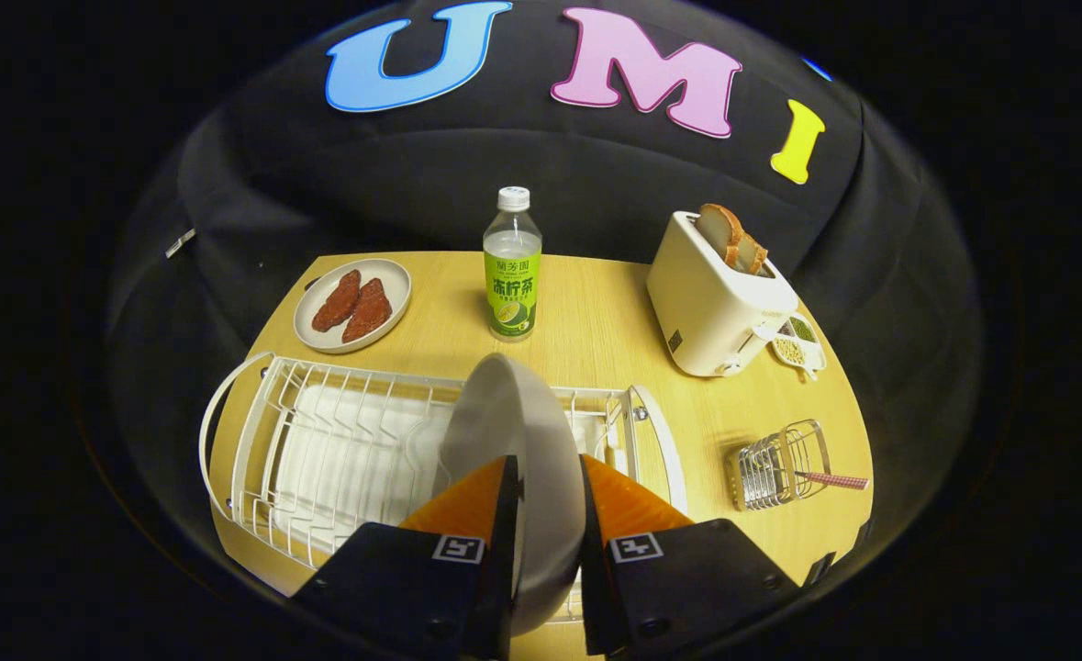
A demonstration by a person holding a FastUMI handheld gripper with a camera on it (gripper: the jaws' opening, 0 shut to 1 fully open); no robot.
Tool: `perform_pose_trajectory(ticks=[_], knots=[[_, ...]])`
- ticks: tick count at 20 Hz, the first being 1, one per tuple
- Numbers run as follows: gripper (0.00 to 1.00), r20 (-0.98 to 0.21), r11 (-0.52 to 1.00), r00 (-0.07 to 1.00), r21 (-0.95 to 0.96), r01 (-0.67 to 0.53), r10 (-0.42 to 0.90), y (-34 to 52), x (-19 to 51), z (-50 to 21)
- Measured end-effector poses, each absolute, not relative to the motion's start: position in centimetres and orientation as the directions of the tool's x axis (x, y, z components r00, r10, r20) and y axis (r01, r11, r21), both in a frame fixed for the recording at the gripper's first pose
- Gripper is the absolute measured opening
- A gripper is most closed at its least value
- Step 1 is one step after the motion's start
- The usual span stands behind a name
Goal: Take the plate from the dish rack, then take the spoon from the basket and place it into the plate.
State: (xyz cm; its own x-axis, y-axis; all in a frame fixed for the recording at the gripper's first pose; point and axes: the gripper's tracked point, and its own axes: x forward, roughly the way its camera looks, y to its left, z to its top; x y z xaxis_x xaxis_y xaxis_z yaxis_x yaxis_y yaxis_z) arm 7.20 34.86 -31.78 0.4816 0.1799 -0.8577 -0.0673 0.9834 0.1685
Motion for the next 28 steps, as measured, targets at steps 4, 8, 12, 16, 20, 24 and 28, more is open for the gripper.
perform_pose_trajectory(ticks=[4, 8, 12, 16, 20, 24, 28], knots=[[0.32, -0.827, 0.992, 0.55, 0.061, -0.114, 0.114, 34.7, 9.4, -29.6], [0.3, -0.746, 0.983, 0.665, -0.098, -0.157, 0.032, 33.1, 12.3, -25.9], [0.3, -0.68, 0.989, 0.731, -0.062, -0.135, 0.057, 31.5, 13.5, -22.3], [0.3, -0.637, 0.993, 0.764, 0.017, -0.12, 0.104, 27.4, 12.6, -19.3], [0.3, -0.604, 0.989, 0.784, 0.104, -0.105, 0.146, 22.4, 10.7, -16.7], [0.3, -0.59, 0.982, 0.789, 0.164, -0.091, 0.172, 17.4, 7.9, -15.5], [0.3, -0.604, 0.969, 0.771, 0.235, -0.069, 0.202, 13.5, 4.1, -15.9]])
